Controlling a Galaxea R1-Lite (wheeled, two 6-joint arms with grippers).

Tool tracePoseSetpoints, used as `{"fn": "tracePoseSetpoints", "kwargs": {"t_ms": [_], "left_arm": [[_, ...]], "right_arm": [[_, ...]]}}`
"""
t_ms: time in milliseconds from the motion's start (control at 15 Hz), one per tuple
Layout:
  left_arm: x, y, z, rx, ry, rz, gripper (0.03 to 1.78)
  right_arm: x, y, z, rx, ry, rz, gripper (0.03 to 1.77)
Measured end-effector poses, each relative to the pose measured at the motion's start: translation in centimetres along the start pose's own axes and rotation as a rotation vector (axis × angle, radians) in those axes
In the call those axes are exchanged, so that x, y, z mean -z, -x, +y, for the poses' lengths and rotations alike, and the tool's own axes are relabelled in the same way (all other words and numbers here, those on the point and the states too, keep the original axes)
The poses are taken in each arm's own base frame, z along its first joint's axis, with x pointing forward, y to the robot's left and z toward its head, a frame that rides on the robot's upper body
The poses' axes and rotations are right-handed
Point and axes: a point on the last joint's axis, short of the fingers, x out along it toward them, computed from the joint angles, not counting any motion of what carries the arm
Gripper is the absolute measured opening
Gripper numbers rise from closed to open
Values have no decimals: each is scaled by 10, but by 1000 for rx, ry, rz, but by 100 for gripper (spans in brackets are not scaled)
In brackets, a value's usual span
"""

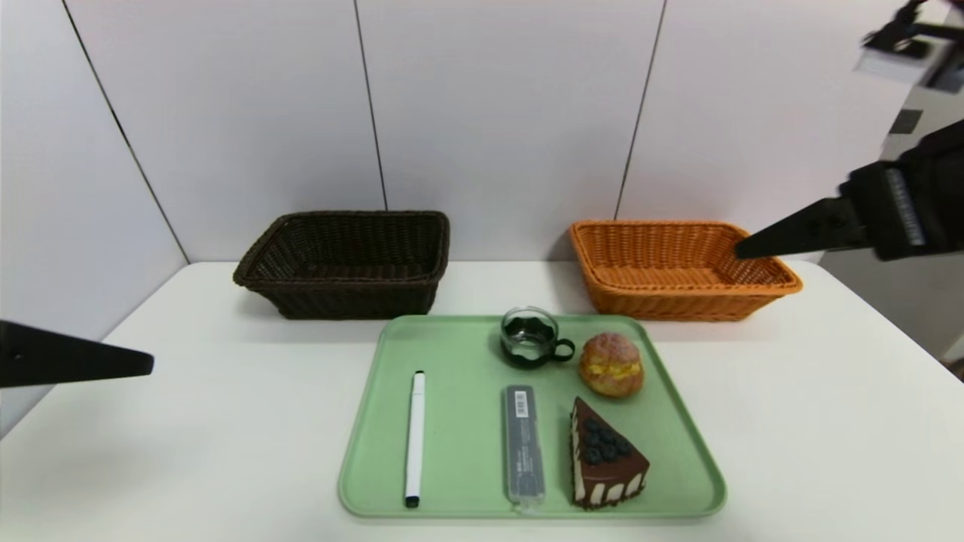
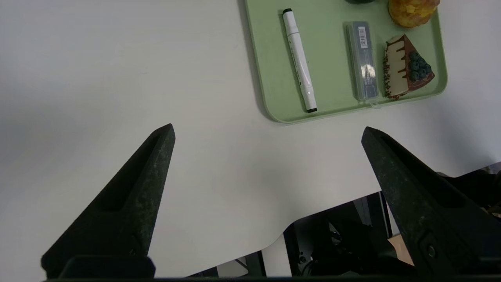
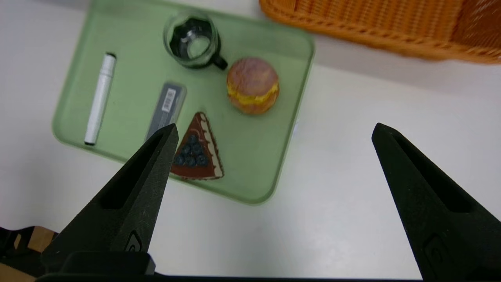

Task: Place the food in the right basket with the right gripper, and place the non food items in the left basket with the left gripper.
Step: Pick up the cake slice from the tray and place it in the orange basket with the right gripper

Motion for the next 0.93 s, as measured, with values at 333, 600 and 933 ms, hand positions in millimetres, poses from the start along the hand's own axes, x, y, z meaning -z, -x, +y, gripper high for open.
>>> {"fn": "tracePoseSetpoints", "kwargs": {"t_ms": [333, 600, 933], "left_arm": [[-31, -50, -8, 24, -41, 132, 169], [-37, -88, -12, 49, -40, 179, 169], [-38, -116, -14, 48, -12, 257, 169]], "right_arm": [[3, -77, 60, 18, 74, 299, 171], [13, -114, 76, 1, 109, 438, 171], [37, -151, 89, 35, 107, 586, 171]]}}
